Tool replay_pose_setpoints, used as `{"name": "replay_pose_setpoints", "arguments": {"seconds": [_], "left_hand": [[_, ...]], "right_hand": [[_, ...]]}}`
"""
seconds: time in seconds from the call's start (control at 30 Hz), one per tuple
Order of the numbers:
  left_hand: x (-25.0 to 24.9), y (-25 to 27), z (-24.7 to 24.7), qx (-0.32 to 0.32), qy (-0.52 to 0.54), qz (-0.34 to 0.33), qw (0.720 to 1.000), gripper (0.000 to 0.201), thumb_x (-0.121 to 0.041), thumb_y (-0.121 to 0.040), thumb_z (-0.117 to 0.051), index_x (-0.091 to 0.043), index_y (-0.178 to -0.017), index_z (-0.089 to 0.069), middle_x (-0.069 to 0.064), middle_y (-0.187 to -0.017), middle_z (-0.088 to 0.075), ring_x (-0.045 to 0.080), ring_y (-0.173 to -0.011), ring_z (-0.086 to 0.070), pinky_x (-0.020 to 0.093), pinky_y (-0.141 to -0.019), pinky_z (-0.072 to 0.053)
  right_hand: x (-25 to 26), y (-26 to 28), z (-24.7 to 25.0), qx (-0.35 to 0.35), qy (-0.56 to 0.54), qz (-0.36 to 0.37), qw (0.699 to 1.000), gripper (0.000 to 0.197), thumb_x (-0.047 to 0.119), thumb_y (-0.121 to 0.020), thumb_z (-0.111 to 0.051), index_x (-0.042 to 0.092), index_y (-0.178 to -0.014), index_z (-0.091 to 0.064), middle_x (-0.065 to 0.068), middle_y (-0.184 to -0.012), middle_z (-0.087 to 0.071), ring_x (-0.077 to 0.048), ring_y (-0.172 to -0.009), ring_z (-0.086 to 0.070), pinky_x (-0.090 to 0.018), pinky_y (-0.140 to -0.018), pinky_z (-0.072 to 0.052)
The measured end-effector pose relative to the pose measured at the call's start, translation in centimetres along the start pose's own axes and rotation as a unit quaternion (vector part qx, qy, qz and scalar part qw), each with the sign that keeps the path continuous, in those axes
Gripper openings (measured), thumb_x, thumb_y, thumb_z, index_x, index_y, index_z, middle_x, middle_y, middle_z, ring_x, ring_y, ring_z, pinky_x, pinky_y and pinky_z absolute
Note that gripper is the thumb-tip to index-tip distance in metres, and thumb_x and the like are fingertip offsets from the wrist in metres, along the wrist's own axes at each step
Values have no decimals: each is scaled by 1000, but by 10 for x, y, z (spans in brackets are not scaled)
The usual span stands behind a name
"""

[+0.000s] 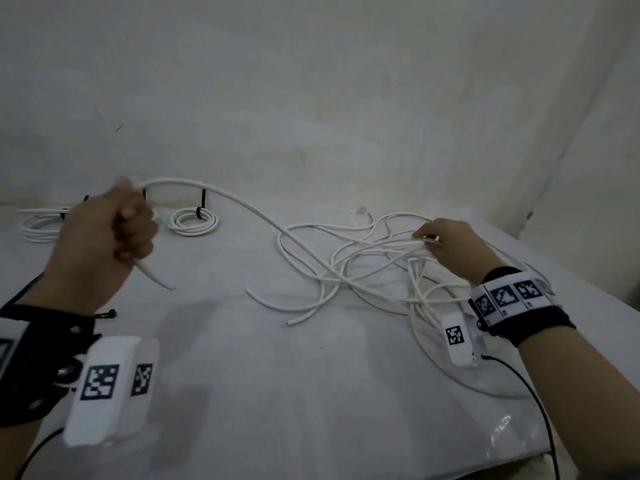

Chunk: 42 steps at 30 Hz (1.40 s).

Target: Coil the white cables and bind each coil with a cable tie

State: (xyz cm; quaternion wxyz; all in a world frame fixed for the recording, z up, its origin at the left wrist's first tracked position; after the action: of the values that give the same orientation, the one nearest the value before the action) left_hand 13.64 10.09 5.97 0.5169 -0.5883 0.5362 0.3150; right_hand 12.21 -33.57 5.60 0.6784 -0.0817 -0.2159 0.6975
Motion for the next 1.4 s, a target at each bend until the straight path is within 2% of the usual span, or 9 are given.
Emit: {"name": "replay_pose_setpoints", "arguments": {"seconds": [0.3,0.5,0.63,0.73,0.8,0.97,1.13,1.23,1.4], "left_hand": [[16,0,-9,5,26,16,1000,40,-44,-83,-41,-24,-49,-41,-11,-45,-14,3,-34,-11,15,-31,-15],[6,0,-49,53,30,19,998,51,-35,-99,-30,-23,-51,-39,-12,-43,-22,0,-33,-18,18,-36,-10],[-3,3,-76,84,30,24,996,54,-35,-100,-30,-23,-49,-40,-10,-44,-21,1,-34,-17,18,-36,-10],[-9,3,-78,89,25,26,995,53,-37,-100,-32,-22,-50,-37,-10,-44,-21,2,-34,-17,19,-37,-10],[-7,2,-76,93,21,41,995,51,-39,-99,-33,-22,-51,-34,-10,-44,-21,3,-35,-17,19,-38,-11],[4,0,-72,107,60,68,990,55,-42,-97,-31,-23,-46,-34,-10,-42,-21,2,-33,-18,17,-34,-13],[-17,-7,-54,33,204,-7,978,57,-38,-102,-27,-23,-47,-34,-10,-40,-21,1,-31,-17,17,-32,-12],[-34,-16,-31,-29,236,-55,970,51,-40,-103,-24,-21,-56,-28,-10,-40,-20,2,-31,-16,16,-30,-14],[-51,-29,-15,-53,224,-85,969,46,-42,-103,-20,-21,-63,-25,-10,-41,-20,3,-33,-16,16,-32,-16]], "right_hand": [[35,-3,-26,137,25,9,990,22,25,-92,-61,15,-109,-69,-6,-111,-63,-16,-97,-55,-24,-83,-38],[159,17,0,167,-218,106,956,40,30,-92,-58,23,-131,-53,9,-117,-59,-2,-105,-58,-4,-84,-41],[209,17,-1,151,-310,127,930,36,25,-96,-52,16,-131,-49,4,-126,-57,-7,-113,-57,-14,-93,-43],[217,6,3,72,-370,110,920,7,13,-97,-51,14,-101,-57,-3,-98,-65,-21,-97,-65,-33,-94,-49],[215,1,6,43,-427,92,899,15,8,-98,-47,15,-87,-55,-5,-77,-63,-26,-80,-68,-47,-88,-52],[203,-13,19,-21,-503,40,863,21,12,-100,-44,14,-84,-56,-2,-65,-53,-16,-59,-61,-47,-73,-54],[222,-3,-24,120,-486,48,864,3,13,-101,-41,16,-102,-41,-5,-67,-53,-20,-58,-54,-41,-68,-52],[221,19,-55,230,-490,52,839,16,8,-101,-39,22,-100,-31,-6,-73,-51,-23,-62,-54,-32,-66,-52],[216,36,-49,172,-237,163,942,23,11,-100,-37,29,-114,-37,-3,-77,-57,-18,-65,-55,-32,-63,-46]]}}
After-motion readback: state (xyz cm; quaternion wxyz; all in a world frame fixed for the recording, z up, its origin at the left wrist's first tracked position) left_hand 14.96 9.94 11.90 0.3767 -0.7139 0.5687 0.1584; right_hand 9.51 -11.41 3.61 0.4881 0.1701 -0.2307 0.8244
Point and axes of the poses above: each hand's wrist, its own y-axis away from the middle knuckle, its own z-axis out of the back of the hand, x = y × z, the point moved 10 cm from there along -y, towards the middle knuckle
